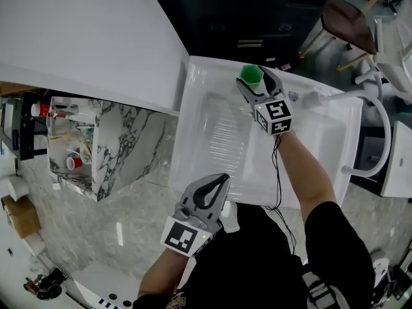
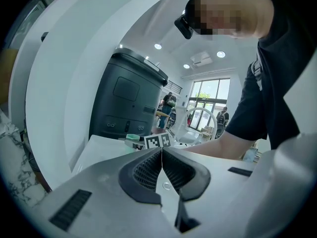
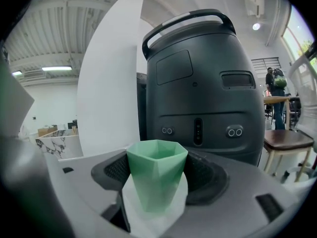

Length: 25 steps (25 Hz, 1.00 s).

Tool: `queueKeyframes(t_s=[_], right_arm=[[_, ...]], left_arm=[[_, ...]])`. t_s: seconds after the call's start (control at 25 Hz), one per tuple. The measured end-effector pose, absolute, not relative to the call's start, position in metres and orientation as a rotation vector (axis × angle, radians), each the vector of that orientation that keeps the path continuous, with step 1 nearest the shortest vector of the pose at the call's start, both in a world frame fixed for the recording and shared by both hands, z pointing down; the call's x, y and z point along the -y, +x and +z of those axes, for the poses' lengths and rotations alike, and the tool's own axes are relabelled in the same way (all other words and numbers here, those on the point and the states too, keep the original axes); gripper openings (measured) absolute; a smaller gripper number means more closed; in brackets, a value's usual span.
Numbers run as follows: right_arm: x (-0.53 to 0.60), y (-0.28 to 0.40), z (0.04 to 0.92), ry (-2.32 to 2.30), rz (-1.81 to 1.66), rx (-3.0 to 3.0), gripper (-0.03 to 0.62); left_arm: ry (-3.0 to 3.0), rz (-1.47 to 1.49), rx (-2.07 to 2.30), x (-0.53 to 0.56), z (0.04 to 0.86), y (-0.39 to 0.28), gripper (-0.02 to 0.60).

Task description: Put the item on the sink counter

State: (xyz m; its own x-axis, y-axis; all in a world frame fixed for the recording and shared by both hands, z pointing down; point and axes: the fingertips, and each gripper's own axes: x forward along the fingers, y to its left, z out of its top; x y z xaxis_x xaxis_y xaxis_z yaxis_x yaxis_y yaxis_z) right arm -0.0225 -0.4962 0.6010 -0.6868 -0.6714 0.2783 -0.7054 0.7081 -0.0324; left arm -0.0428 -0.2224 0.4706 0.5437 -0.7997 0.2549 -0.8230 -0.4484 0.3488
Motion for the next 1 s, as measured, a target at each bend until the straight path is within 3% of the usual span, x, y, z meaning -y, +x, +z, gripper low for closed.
queueKeyframes(t_s=[1.0], right_arm=[[0.485,-0.012,0.608,1.063,0.209,2.643,0.397]], left_arm=[[2.361,0.077,1.310,0.207,0.471,-0.036,0.017]])
